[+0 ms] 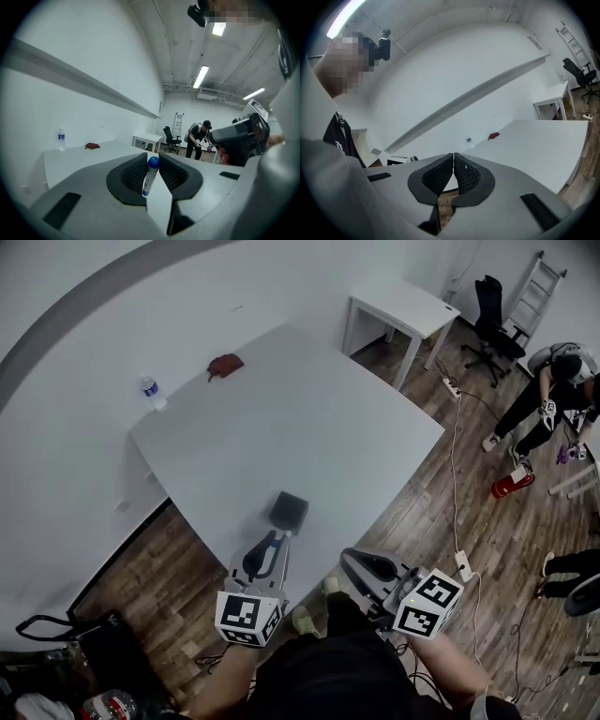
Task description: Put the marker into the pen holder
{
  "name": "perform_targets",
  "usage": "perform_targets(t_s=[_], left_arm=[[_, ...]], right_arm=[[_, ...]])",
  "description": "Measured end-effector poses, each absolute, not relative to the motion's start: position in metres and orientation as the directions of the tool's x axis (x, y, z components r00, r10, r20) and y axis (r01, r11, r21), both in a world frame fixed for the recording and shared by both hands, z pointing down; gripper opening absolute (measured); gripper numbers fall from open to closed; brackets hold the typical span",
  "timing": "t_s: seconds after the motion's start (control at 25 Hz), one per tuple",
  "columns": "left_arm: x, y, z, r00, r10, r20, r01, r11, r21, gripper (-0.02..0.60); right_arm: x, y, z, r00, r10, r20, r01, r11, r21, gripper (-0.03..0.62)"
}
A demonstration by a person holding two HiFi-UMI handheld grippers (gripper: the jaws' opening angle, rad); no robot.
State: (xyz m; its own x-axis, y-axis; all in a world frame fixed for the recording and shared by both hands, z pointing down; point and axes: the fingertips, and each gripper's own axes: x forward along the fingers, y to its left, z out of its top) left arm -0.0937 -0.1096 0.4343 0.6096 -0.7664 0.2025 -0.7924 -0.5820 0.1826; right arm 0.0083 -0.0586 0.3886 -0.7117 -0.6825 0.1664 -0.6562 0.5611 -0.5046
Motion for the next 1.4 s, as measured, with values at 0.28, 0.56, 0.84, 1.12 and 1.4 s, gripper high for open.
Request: perform_targets(t_s=[0.28, 0.56, 0.84, 1.12, 1.4], left_arm=[[-0.078, -0.142, 0.477, 0.562, -0.764, 0.316, -0.819, -0.566, 0.087, 0.075], [-0.063, -0.168, 0.529, 0.495, -0.742, 0.452, -0.828, -0.561, -0.015, 0.075], [-0.056, -0.179, 0.594, 0.368, -0.648, 0.666, -0.815, -0.571, -0.105, 0.075], [-0.047, -0.185, 0.639, 0.298, -0.559, 0.774, -0.801, -0.588, -0.116, 0.077], [-0.03, -0.192, 0.643, 0.334, -0.52, 0.786, -0.784, -0.616, -0.075, 0.126]], right_arm=[[0.008, -0.103, 0.407, -0.763, -0.616, 0.196, -0.611, 0.585, -0.533, 0.017], [0.015, -0.159, 0.423, -0.806, -0.547, 0.226, -0.565, 0.597, -0.569, 0.017], [0.016, -0.195, 0.445, -0.839, -0.483, 0.25, -0.523, 0.589, -0.616, 0.017], [0.026, -0.214, 0.457, -0.851, -0.458, 0.257, -0.505, 0.578, -0.641, 0.017], [0.036, -0.222, 0.461, -0.851, -0.46, 0.254, -0.502, 0.569, -0.652, 0.017]])
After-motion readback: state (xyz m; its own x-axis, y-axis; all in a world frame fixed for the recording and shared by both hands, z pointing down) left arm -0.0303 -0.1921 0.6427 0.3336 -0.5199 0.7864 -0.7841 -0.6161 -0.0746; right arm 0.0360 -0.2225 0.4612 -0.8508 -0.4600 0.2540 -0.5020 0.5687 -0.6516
